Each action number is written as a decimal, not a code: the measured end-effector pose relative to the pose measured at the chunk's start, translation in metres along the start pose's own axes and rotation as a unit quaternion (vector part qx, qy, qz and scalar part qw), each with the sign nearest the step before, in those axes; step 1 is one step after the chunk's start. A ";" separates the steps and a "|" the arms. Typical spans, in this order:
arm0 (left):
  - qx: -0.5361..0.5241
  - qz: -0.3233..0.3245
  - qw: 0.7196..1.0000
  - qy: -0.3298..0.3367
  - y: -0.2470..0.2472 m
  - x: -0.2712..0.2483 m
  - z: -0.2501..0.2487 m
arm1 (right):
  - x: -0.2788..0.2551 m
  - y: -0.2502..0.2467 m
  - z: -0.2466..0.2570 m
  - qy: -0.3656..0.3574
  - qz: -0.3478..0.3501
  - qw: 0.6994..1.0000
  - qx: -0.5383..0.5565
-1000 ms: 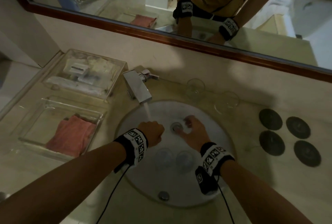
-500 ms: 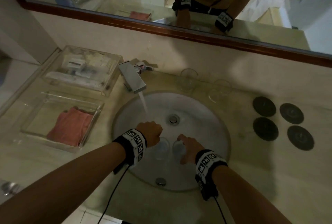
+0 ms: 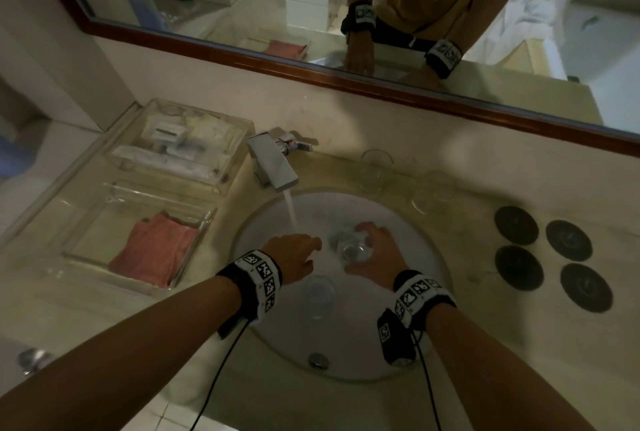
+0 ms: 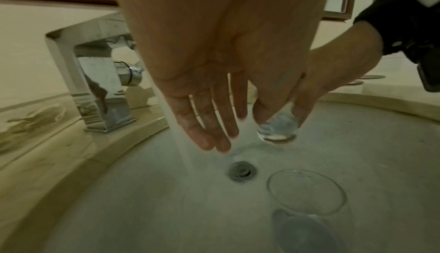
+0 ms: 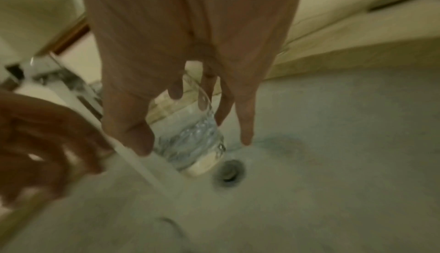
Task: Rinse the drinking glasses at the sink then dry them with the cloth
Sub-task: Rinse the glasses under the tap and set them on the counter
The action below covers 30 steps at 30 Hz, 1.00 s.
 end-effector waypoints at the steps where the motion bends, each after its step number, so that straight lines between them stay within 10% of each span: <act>1: -0.022 -0.014 1.000 0.017 -0.004 -0.001 0.001 | 0.004 -0.001 0.007 -0.003 -0.021 0.999 0.041; 6: -0.106 -0.109 0.986 0.062 -0.024 -0.010 0.018 | 0.027 0.011 0.044 -0.033 -0.050 0.991 0.121; 12: 0.071 -0.207 0.966 0.139 -0.038 -0.012 0.045 | 0.048 0.040 0.075 -0.051 -0.016 0.991 0.120; 18: 0.171 -0.082 0.974 0.124 -0.046 0.010 0.063 | 0.066 0.054 0.103 -0.086 0.026 0.993 0.075; 30: -0.033 -0.043 0.997 0.057 -0.032 0.027 0.096 | 0.082 0.069 0.102 -0.065 0.036 0.991 0.111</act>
Point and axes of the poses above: each hand's wrist, its own x-axis towards the middle knuckle, its own y-axis out of the palm, z = x × y, the point moved 6 cm from there along x, towards the middle knuckle, and after that the axes turned 5 degrees about z, right-handed, at the moved point
